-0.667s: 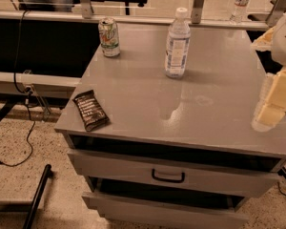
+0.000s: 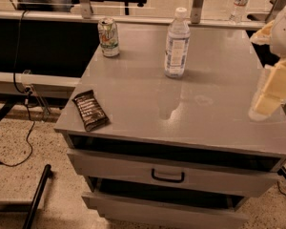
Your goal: Knock blue plastic bottle over
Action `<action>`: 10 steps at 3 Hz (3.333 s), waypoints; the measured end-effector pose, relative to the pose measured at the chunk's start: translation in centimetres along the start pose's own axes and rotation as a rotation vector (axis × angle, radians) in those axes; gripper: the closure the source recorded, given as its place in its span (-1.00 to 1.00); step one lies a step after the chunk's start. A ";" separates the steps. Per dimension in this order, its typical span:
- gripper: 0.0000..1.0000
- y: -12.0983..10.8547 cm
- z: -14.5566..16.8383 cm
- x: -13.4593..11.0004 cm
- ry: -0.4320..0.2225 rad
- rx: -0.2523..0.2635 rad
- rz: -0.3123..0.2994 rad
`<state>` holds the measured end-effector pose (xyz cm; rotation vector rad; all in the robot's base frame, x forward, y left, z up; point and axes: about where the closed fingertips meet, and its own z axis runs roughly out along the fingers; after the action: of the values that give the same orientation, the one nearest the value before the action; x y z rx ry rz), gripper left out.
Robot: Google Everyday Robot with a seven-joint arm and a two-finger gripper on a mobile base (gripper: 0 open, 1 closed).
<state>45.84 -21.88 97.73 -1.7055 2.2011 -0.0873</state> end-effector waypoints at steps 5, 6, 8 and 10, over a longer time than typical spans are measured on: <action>-1.00 -18.1 7.9 -8.2 -0.686 -0.052 0.112; -1.00 -18.4 10.0 -10.5 -0.744 -0.098 0.134; -0.05 -18.9 13.2 -13.9 -0.806 -0.144 0.172; 0.86 -17.9 13.5 -15.2 -0.804 -0.174 0.120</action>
Offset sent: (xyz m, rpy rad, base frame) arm 0.1995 -0.0152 0.0282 0.4464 -0.1849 0.0610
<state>69.82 -10.09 93.37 -1.3381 1.7075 0.7104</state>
